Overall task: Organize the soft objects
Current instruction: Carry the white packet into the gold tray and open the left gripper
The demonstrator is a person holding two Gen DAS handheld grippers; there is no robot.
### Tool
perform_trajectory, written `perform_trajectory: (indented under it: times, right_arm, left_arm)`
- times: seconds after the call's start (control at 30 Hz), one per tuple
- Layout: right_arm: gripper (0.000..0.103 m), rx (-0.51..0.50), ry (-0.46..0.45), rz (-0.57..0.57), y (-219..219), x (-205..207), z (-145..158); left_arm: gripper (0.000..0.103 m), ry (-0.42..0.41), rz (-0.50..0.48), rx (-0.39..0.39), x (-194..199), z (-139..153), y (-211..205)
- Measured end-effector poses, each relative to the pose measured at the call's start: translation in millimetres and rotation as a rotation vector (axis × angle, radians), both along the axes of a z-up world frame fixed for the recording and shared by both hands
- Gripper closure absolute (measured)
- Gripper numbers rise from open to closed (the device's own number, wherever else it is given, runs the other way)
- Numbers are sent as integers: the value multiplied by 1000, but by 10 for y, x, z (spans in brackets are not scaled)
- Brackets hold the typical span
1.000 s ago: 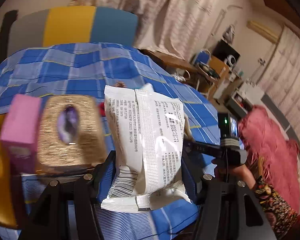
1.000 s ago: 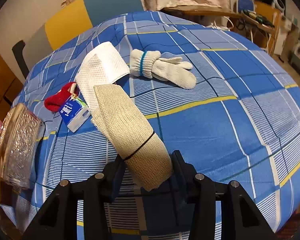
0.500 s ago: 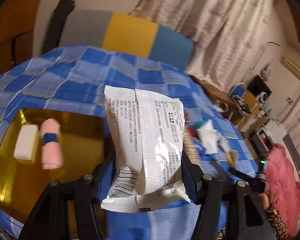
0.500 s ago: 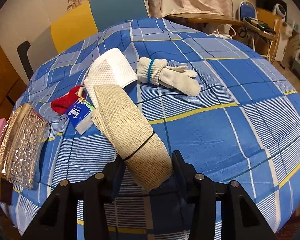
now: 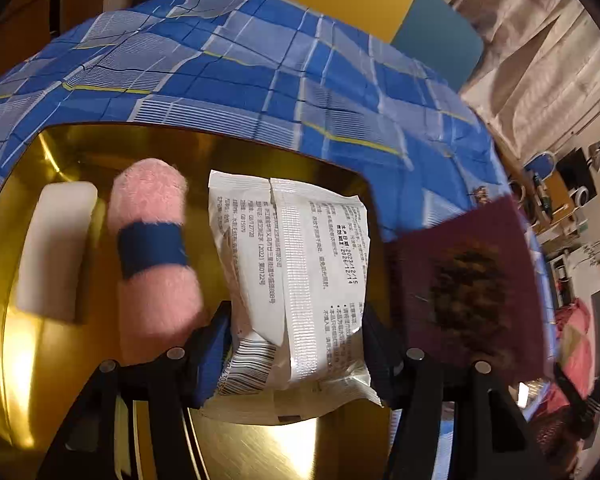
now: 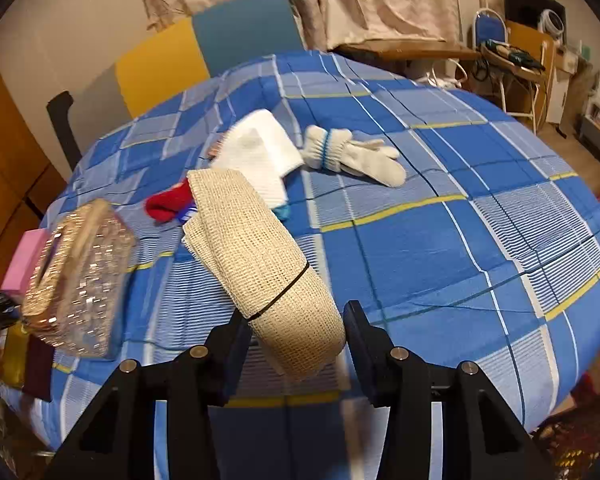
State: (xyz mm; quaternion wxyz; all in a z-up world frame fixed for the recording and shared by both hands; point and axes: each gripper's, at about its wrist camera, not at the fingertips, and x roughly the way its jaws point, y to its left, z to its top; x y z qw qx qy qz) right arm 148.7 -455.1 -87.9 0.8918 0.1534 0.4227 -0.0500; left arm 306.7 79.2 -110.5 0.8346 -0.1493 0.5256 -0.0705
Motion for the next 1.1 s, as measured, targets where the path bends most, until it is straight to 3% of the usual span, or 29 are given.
perform_trajectory:
  times: [0.23, 0.3, 0.37, 0.5, 0.7, 0.9, 0.97, 1.1]
  right_arm:
    - [56, 8, -64, 48, 370, -156, 346]
    - [56, 21, -78, 61, 471, -161, 412]
    - [56, 26, -90, 66, 555, -161, 476]
    - [56, 41, -106, 81, 712, -147, 585]
    - [56, 80, -151, 151, 1089, -128, 819]
    - [56, 162, -171, 327, 1866, 33, 1087]
    - [56, 181, -167, 381, 2146, 95, 1125]
    - [56, 201, -129, 482, 2758, 274, 1112]
  left_arm:
    - [41, 18, 26, 129, 196, -119, 226]
    - [41, 29, 37, 135, 205, -146, 285]
    - [40, 24, 58, 115, 188, -143, 345]
    - [37, 10, 112, -42, 63, -105, 490]
    - [37, -120, 177, -151, -501, 181, 538]
    - [37, -235, 185, -52, -1042, 417, 401]
    - [37, -256, 204, 21, -1194, 457, 362]
    - [37, -275, 203, 48, -1387, 450, 387]
